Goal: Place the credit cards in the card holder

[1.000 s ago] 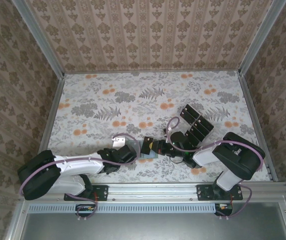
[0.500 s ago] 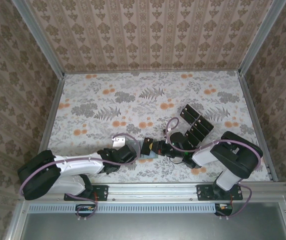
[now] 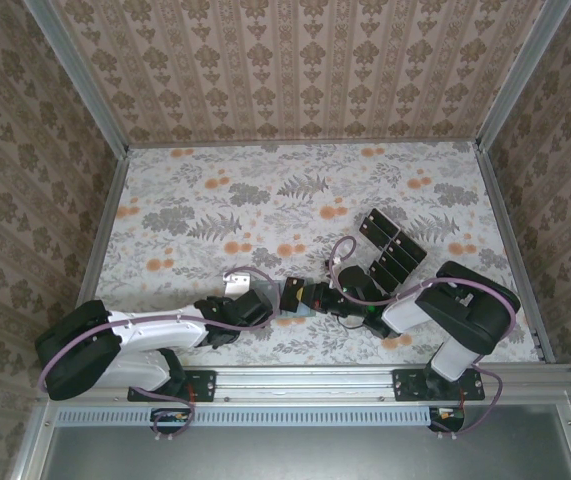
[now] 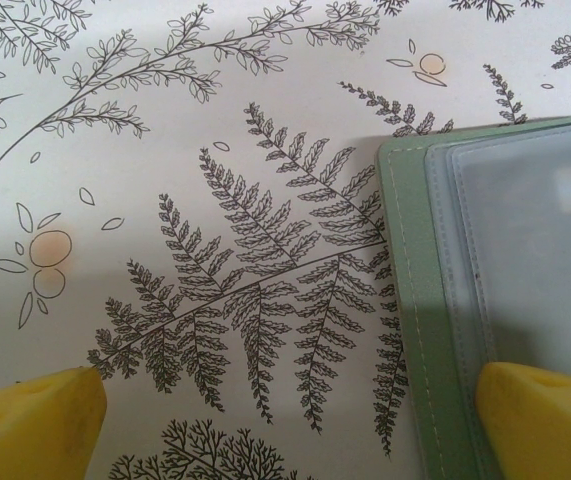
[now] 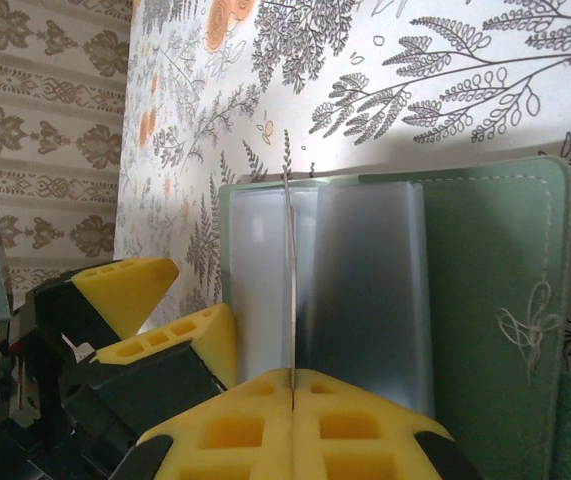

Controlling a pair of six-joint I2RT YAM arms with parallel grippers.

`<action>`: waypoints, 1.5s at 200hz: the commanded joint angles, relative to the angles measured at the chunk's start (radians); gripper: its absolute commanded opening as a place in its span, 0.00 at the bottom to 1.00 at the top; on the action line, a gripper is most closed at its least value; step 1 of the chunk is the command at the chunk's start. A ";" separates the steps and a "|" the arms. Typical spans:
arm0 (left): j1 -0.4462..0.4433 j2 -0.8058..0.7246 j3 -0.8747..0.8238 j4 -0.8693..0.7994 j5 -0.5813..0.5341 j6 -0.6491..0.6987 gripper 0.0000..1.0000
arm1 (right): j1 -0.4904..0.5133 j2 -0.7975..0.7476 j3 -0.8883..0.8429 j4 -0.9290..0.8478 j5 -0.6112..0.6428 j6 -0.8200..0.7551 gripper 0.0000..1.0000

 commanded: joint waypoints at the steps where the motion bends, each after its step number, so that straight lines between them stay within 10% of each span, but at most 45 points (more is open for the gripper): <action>1: -0.010 0.014 -0.027 -0.045 0.000 -0.010 1.00 | 0.006 0.018 -0.013 0.043 -0.028 0.008 0.00; 300: -0.014 0.009 -0.025 -0.055 -0.008 -0.014 1.00 | -0.076 0.180 0.061 0.025 -0.294 -0.059 0.00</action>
